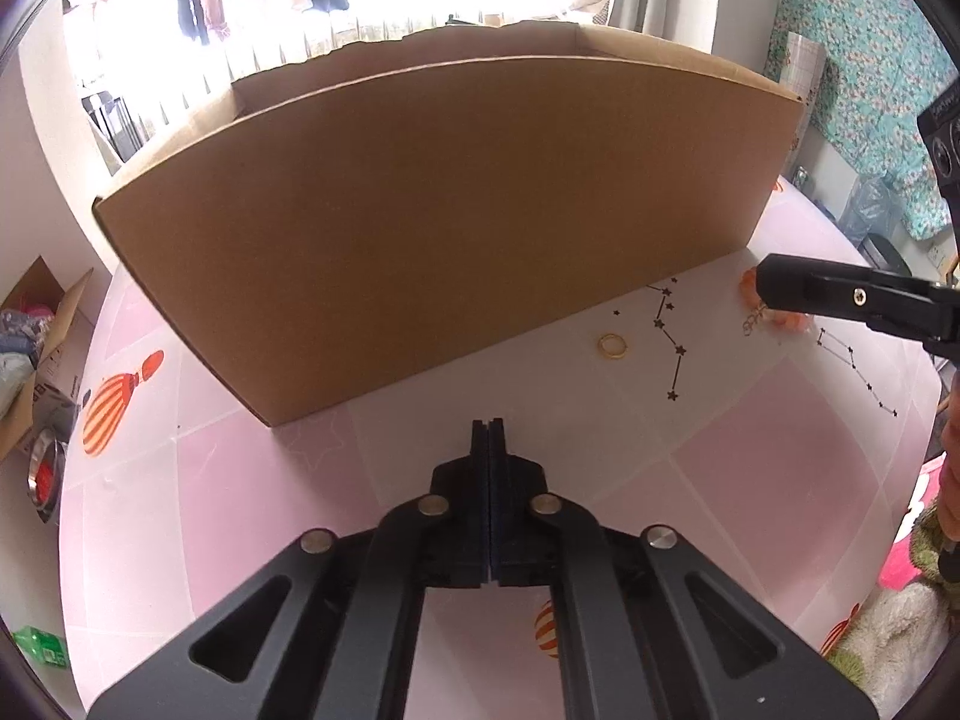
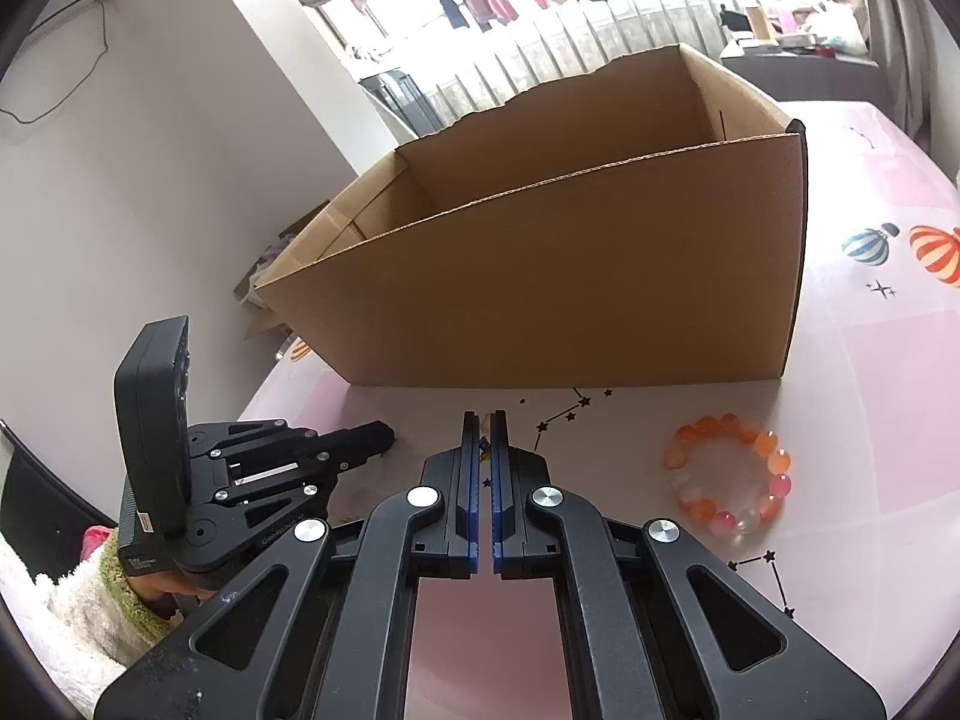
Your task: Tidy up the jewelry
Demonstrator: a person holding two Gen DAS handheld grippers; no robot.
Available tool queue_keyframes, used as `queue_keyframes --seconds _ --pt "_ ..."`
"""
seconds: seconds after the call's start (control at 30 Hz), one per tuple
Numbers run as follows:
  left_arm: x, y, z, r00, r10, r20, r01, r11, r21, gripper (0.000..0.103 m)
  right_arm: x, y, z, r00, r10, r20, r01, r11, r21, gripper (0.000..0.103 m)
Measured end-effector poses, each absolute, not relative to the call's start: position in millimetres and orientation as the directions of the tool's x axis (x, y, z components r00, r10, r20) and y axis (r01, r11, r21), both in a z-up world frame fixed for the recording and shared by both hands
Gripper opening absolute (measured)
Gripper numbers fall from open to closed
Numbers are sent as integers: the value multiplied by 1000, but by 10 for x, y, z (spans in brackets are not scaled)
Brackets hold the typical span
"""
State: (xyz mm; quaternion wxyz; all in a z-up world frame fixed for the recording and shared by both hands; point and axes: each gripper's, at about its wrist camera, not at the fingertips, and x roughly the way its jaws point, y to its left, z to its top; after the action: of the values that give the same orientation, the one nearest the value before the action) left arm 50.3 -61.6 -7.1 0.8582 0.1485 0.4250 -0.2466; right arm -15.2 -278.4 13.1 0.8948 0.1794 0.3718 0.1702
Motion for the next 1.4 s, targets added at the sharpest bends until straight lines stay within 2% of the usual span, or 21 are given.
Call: queue_keyframes --seconds 0.23,0.43,0.5,0.6,0.8,1.0,1.1,1.13,1.3,1.4 --pt "488 -364 29 519 -355 -778 505 861 -57 0 -199 -2793 170 678 432 -594 -173 880 442 1" --pt "481 -196 126 523 -382 -762 510 856 -79 0 -295 -2740 237 690 426 -585 -183 885 429 1" --pt "492 -209 102 532 -348 -772 510 859 -36 0 -330 -2717 254 692 423 -584 -184 887 425 1" --pt "510 -452 -3 567 -242 -788 515 850 110 0 -363 -2683 265 692 424 -584 -186 887 423 1" --pt "497 -658 -121 587 -191 -787 555 802 220 0 -353 -2673 244 690 426 -585 -175 883 436 1" --pt "490 -652 -80 523 -249 -815 571 812 118 1 -293 -2760 190 684 443 -580 -172 870 462 1" --pt "535 -585 -26 478 -312 -821 569 822 19 2 -282 -2806 149 679 455 -575 -171 861 479 1" --pt "551 -562 -11 472 -321 -821 564 825 1 3 -278 -2822 134 678 460 -574 -170 857 486 1" --pt "659 -572 1 466 -315 -827 570 821 9 24 -257 -2869 92 674 479 -562 -170 841 513 1" --pt "687 -610 -10 449 -305 -840 575 818 10 27 -257 -2880 81 670 487 -560 -172 836 520 1"
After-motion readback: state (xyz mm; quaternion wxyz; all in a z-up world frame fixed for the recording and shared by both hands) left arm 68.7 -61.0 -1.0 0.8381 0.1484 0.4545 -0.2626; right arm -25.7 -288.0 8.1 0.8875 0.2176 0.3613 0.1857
